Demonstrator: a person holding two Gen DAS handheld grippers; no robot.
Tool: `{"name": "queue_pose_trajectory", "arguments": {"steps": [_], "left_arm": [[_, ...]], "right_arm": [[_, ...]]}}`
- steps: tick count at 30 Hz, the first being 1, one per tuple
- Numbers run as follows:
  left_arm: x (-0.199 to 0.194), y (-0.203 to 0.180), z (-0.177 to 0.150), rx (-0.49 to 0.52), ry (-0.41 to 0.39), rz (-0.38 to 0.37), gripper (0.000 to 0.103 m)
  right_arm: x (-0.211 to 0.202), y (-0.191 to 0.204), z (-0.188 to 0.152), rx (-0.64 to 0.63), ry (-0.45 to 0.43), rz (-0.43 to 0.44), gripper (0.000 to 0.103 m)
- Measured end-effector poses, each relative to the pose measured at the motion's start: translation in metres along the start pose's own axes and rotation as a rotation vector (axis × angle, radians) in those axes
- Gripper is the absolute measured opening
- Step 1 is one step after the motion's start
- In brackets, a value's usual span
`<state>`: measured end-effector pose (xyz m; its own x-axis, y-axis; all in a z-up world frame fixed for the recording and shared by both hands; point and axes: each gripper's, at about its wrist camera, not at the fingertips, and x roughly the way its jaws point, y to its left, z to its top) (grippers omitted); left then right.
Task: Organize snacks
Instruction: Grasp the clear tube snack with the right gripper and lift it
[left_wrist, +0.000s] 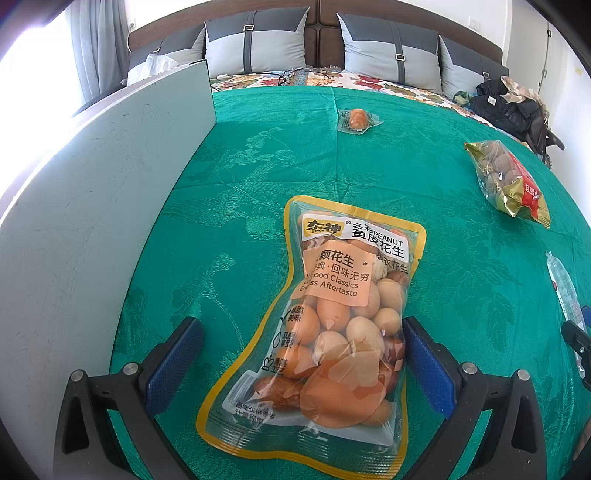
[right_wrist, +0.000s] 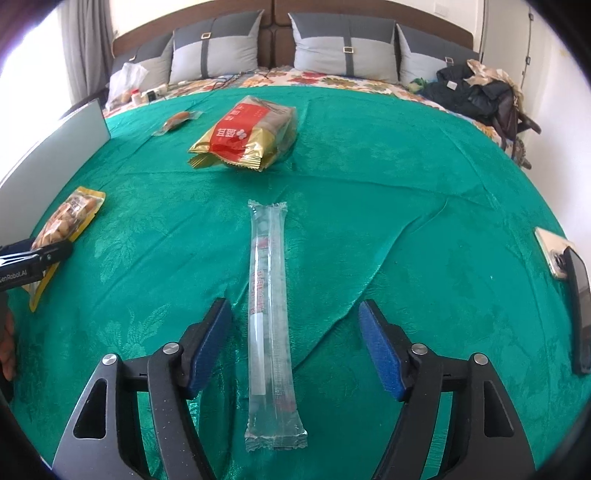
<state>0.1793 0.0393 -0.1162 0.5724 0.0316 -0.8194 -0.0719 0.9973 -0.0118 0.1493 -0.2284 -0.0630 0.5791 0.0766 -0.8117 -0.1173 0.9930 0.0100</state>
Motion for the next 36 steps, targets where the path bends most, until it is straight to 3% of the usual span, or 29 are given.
{"name": "queue_pose_trajectory", "arguments": {"steps": [7, 36], "left_arm": [[0.0000, 0.0001, -0.0001, 0.000, 0.000, 0.000, 0.103], [-0.0005, 0.0004, -0.0001, 0.000, -0.001, -0.001, 0.103]], "right_arm": [[0.0014, -0.0028, -0.0004, 0.011, 0.004, -0.003, 0.084], [0.0007, -0.0033, 0.0000, 0.010, 0.004, -0.002, 0.086]]}}
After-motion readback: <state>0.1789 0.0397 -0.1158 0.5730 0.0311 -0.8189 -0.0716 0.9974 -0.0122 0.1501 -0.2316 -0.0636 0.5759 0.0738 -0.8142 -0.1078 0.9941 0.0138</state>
